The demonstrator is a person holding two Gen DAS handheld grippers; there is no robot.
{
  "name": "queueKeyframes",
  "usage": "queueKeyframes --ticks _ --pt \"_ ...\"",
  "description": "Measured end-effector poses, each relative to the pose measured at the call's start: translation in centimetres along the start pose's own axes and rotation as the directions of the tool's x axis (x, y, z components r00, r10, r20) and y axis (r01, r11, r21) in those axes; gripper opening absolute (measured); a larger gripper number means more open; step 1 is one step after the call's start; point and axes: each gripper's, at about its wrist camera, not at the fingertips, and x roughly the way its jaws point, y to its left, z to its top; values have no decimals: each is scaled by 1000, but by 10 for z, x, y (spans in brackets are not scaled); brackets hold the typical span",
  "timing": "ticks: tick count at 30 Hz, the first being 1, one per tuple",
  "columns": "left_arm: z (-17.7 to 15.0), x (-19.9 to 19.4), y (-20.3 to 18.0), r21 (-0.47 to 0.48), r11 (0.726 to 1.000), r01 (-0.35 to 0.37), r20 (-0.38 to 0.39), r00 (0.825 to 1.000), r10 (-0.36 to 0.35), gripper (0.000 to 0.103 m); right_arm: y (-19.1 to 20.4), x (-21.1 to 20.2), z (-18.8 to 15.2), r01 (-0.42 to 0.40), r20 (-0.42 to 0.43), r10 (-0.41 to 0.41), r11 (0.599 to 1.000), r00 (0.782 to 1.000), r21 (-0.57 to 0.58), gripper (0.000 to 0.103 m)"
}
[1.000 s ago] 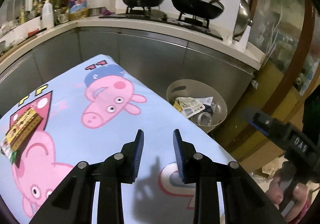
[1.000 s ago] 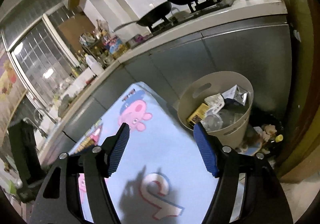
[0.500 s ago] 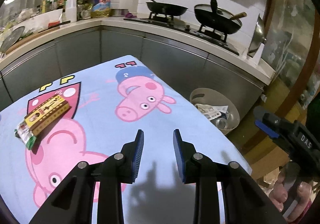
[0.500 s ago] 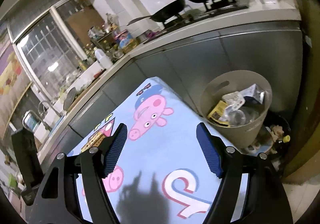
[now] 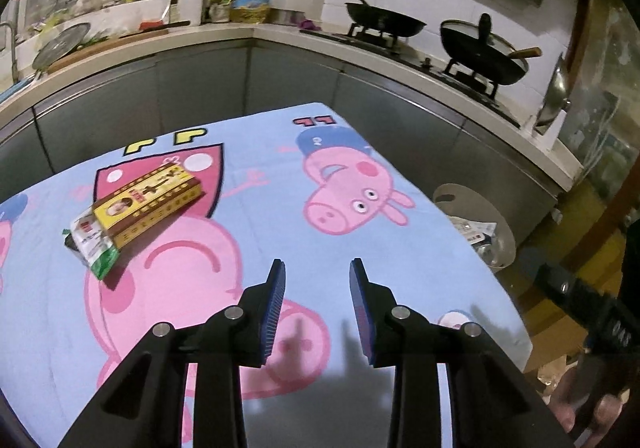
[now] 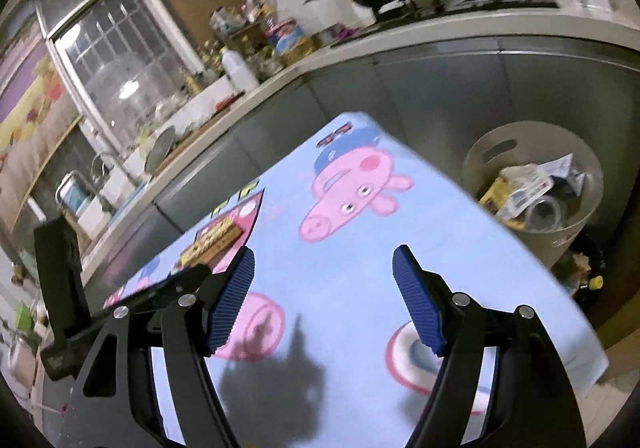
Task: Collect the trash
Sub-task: 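Move both grippers back over the yellow box and green-white packet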
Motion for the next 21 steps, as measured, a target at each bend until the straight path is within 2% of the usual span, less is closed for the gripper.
queueKeyframes --ticks 9,21 --pt "2 6 20 -21 1000 -22 -13 1000 22 33 19 21 -10 -26 -53 25 999 998 -29 71" --pt "4 17 49 -73 996 -59 -33 998 56 36 25 51 -25 -40 -136 34 998 990 -42 71"
